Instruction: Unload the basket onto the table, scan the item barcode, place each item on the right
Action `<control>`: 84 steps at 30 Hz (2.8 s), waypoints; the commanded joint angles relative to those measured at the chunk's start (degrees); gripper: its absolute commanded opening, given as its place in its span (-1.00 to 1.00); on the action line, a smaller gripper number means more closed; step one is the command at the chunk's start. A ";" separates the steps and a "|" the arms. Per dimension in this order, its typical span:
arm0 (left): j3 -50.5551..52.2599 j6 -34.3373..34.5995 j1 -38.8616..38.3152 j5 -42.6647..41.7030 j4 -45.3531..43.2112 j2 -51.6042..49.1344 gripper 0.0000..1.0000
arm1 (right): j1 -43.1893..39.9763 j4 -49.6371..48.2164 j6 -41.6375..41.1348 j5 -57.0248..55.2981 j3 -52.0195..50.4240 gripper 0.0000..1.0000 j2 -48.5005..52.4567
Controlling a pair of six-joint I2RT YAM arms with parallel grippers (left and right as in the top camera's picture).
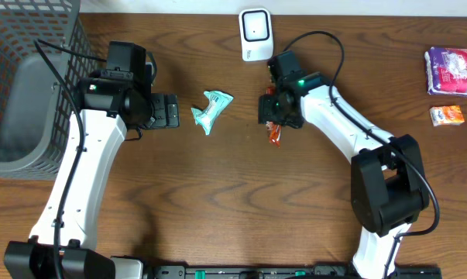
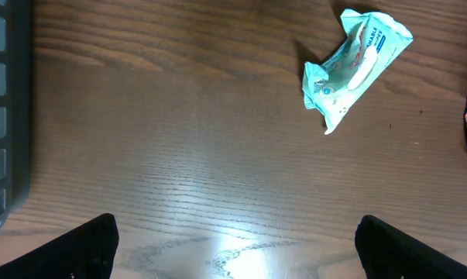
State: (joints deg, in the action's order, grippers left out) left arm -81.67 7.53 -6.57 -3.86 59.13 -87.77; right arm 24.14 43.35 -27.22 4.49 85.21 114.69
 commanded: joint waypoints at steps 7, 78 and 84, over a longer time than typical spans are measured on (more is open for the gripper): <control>0.17 0.46 0.07 0.92 0.17 -0.22 0.96 | 5.46 0.04 -1.07 -14.71 3.08 0.35 -0.70; 0.17 0.46 0.07 0.92 0.20 -0.22 0.95 | 4.55 -13.60 3.72 -23.43 -5.03 -0.49 8.26; 0.17 0.48 0.07 0.92 0.20 -0.22 0.96 | 4.07 -13.84 3.48 -19.82 -5.01 -0.98 8.24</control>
State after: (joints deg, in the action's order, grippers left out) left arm -81.67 7.53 -6.59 -3.86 59.13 -87.77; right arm 29.43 28.95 -23.51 -18.81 81.93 122.17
